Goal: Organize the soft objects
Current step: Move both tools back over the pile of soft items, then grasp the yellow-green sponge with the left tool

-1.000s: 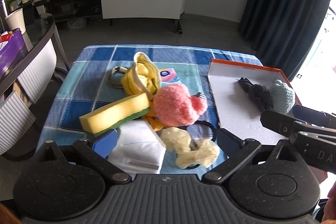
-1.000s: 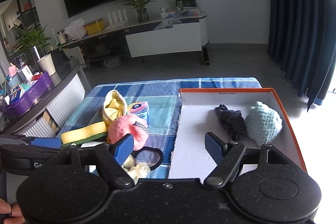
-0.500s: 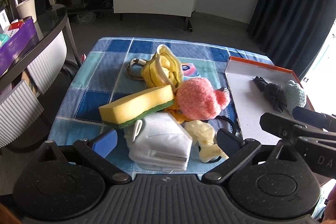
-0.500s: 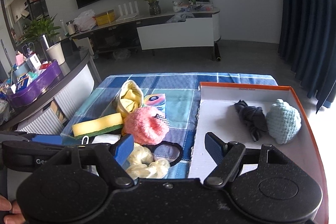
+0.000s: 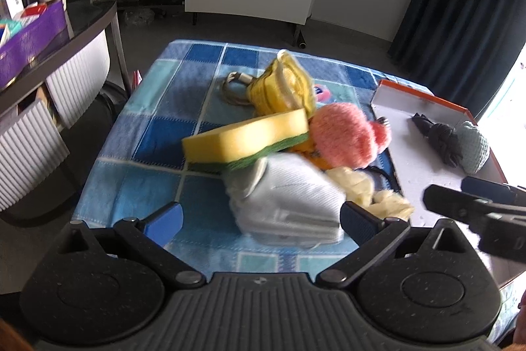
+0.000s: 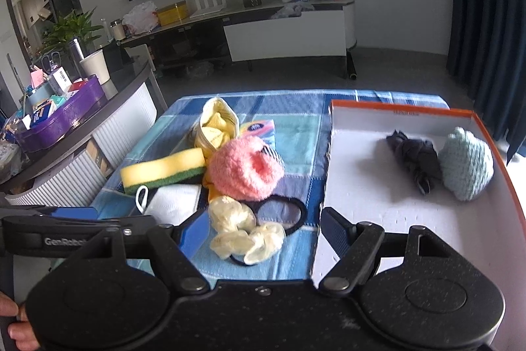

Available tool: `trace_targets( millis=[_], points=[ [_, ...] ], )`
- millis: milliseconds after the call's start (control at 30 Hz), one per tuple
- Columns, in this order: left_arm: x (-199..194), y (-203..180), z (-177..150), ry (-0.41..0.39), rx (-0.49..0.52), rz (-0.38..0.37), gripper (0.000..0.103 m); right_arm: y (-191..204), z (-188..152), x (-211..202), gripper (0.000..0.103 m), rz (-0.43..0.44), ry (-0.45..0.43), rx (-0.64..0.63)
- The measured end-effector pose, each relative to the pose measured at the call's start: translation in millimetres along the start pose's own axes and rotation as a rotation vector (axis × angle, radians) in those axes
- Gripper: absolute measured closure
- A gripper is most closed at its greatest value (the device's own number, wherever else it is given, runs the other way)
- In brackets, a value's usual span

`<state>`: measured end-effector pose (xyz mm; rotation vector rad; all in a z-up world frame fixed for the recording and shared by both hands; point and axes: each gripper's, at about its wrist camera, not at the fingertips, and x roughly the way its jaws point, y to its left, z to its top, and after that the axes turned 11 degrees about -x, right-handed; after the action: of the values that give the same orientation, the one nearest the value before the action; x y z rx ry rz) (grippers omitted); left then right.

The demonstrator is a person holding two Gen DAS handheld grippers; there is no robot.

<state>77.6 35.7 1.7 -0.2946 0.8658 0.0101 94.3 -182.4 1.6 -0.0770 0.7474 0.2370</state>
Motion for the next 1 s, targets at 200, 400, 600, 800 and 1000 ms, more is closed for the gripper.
trace_targets(
  millis=[200,400,600,800,1000],
  points=[
    [4,18,-6,0.011,0.010,-0.034,0.000,-9,-12,3,0.015,0.007,0.013,0.039],
    [17,12,-7,0.018,0.064,-0.049,0.000,-15,-18,4,0.015,0.012,0.013,0.073],
    [39,-4,-10,0.009,0.134,-0.021,0.000,-18,-20,2,0.015,0.005,0.017,0.084],
    [51,-2,-9,0.067,0.039,-0.061,0.000,-20,-20,2,0.015,0.004,0.020,0.086],
    [49,7,-14,0.101,-0.032,-0.144,0.000,-20,-20,3,0.015,-0.001,0.022,0.094]
  ],
)
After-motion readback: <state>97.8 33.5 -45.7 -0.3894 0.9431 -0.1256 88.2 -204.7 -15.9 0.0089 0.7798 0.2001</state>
